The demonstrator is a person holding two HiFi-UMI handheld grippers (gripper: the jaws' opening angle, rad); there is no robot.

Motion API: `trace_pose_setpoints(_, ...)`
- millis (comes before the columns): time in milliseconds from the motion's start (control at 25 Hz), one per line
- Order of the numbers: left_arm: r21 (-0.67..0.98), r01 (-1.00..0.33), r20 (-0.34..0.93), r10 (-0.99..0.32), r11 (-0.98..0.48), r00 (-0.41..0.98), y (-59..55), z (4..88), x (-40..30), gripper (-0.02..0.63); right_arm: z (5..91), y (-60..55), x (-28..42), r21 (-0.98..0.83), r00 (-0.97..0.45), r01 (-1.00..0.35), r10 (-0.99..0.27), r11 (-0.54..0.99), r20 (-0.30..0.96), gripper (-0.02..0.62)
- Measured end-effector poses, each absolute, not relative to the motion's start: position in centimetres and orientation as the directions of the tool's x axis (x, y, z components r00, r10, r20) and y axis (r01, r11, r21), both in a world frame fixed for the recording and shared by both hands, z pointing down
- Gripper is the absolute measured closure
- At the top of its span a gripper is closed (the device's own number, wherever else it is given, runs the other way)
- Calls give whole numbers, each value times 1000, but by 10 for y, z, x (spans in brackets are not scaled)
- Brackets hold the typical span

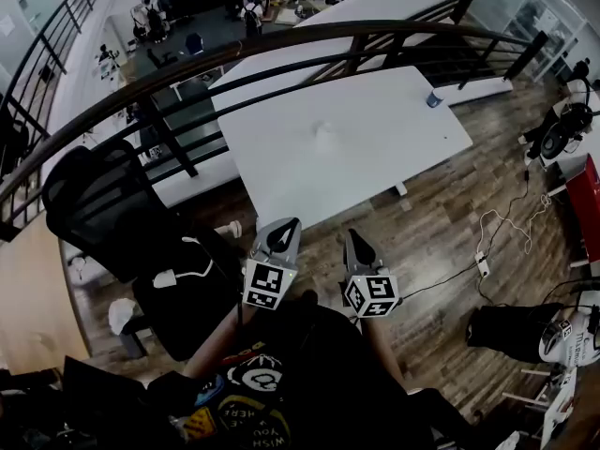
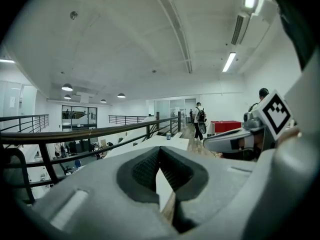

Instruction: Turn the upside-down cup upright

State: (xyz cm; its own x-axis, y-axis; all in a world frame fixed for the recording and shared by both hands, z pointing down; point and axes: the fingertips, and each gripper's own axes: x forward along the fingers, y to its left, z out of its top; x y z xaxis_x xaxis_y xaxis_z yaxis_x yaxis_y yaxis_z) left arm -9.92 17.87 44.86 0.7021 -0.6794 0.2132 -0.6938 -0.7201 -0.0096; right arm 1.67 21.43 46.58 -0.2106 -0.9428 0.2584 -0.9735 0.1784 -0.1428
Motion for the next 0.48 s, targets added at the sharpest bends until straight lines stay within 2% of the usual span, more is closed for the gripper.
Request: trace_pose_setpoints(480, 45, -660, 248, -632, -750, 734, 149, 481, -102, 601, 493, 177, 10, -127, -186, -980, -936, 154, 300, 595)
